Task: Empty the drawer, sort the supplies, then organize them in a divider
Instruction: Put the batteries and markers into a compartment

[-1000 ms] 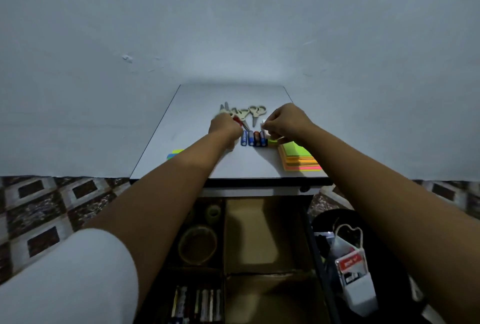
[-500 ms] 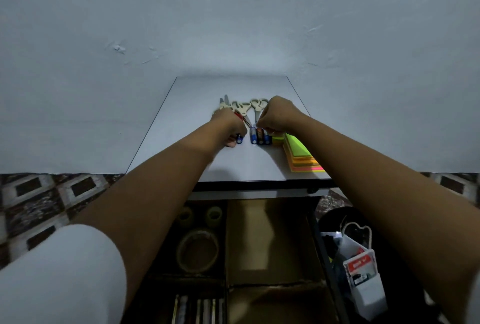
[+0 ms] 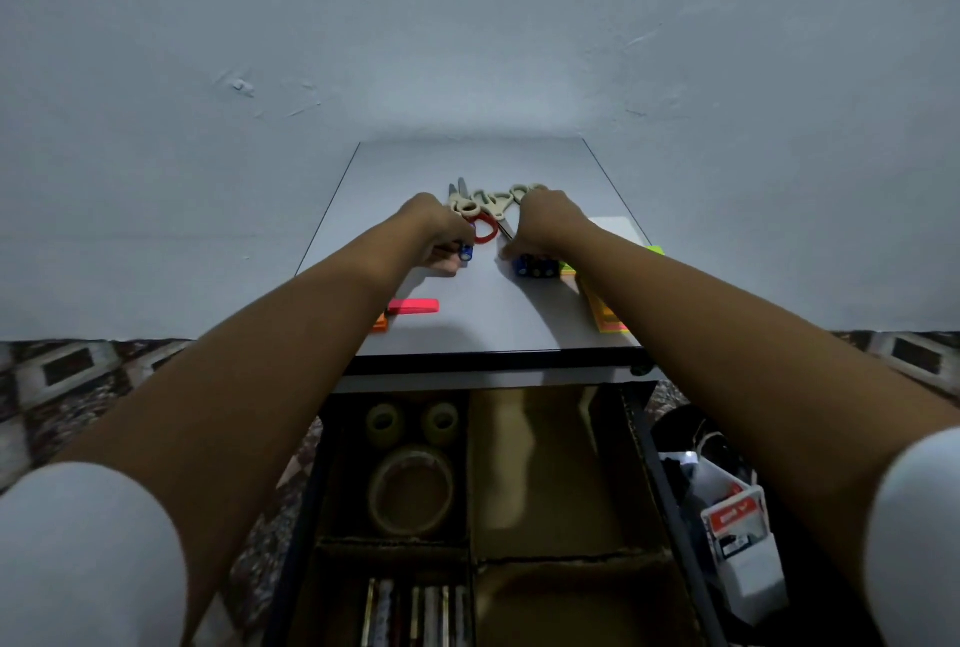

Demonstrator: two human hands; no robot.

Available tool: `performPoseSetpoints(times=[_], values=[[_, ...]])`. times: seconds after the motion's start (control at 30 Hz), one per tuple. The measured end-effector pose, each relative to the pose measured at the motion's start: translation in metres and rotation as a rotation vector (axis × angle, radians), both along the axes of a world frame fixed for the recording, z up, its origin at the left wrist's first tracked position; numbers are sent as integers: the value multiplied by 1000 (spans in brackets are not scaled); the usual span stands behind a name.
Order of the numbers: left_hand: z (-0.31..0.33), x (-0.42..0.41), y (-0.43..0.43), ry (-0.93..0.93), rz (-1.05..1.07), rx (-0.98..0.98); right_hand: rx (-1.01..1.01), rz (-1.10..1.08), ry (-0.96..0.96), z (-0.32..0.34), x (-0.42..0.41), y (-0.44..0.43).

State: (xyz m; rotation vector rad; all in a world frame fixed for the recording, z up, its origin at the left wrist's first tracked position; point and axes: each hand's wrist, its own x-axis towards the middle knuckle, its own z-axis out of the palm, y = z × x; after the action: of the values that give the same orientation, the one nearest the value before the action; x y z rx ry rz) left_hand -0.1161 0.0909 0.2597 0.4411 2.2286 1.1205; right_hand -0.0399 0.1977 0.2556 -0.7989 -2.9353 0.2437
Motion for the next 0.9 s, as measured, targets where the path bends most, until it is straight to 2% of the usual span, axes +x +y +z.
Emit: performPoseSetpoints(times=[0.33,0.47,0.53,0.67,0.9], values=[[1,0,-9,42,30,47,-32,-46,24,-6,-6,-3],[4,3,-18,26,34,91,-120,-65,88,5,2,-3],[7,9,-24,11,33,128,-244,-89,123,15,9,-6],[13,26,-44,-34,43,219,-708,-149,247,31,34,-22],[3,67,-115,-136,55,337,-1065,-123,184,18,84,-73]])
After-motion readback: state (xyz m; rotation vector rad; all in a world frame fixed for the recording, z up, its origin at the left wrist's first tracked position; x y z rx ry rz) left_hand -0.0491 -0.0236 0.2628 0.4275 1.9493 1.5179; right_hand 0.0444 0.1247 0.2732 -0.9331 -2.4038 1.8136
